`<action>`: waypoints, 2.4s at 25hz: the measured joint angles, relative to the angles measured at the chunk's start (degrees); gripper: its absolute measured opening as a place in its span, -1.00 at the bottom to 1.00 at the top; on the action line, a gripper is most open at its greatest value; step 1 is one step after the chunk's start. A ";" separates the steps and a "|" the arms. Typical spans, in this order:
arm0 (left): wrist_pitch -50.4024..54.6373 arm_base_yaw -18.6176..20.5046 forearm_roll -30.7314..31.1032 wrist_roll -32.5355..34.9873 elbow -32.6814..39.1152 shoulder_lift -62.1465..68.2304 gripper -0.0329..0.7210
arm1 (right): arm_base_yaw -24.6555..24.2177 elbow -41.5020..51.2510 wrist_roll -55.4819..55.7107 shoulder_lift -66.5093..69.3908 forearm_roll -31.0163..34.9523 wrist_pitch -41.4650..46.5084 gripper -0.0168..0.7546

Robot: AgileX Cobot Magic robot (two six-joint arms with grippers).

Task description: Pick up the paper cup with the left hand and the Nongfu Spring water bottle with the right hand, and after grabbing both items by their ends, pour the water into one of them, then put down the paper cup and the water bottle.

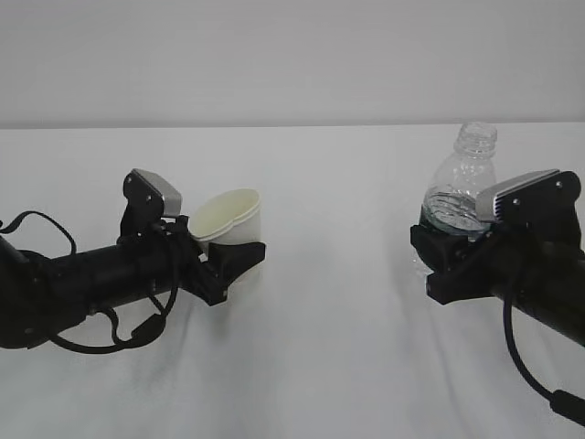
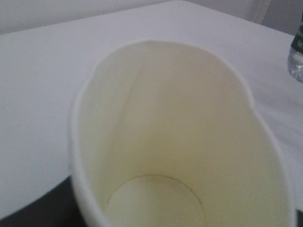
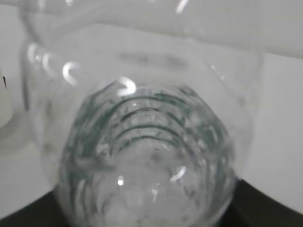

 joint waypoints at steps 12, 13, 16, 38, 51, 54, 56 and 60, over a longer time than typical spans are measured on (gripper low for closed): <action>6.95 -7.60 10.12 -8.52 -10.08 -0.76 0.22 | 0.00 5.03 -3.75 -7.09 6.97 1.35 0.07; 8.36 -8.52 10.88 -8.76 -11.10 -0.76 0.22 | 0.00 5.03 -3.88 -7.09 7.21 1.39 0.07; 11.08 -10.85 12.52 -9.47 -13.13 -0.76 0.22 | 0.00 5.03 -3.99 -7.11 7.59 1.49 0.07; 11.87 -12.19 19.97 -14.16 -14.30 0.66 0.22 | 0.00 5.40 -4.69 -16.27 9.83 14.37 0.07; 8.41 -16.20 20.73 -13.38 -14.39 1.28 0.22 | 0.00 5.67 -7.42 -19.92 9.83 20.41 0.07; 9.57 -17.55 20.73 -13.15 -14.43 1.28 0.22 | 0.00 5.67 -8.06 -19.92 9.83 20.60 0.07; 10.18 -17.82 20.73 -13.08 -14.95 1.28 0.22 | 0.00 5.67 -8.98 -19.92 9.83 20.65 0.07; 10.54 -17.91 20.73 -12.94 -16.76 1.28 0.22 | 0.00 5.67 -10.10 -19.92 9.83 20.92 0.07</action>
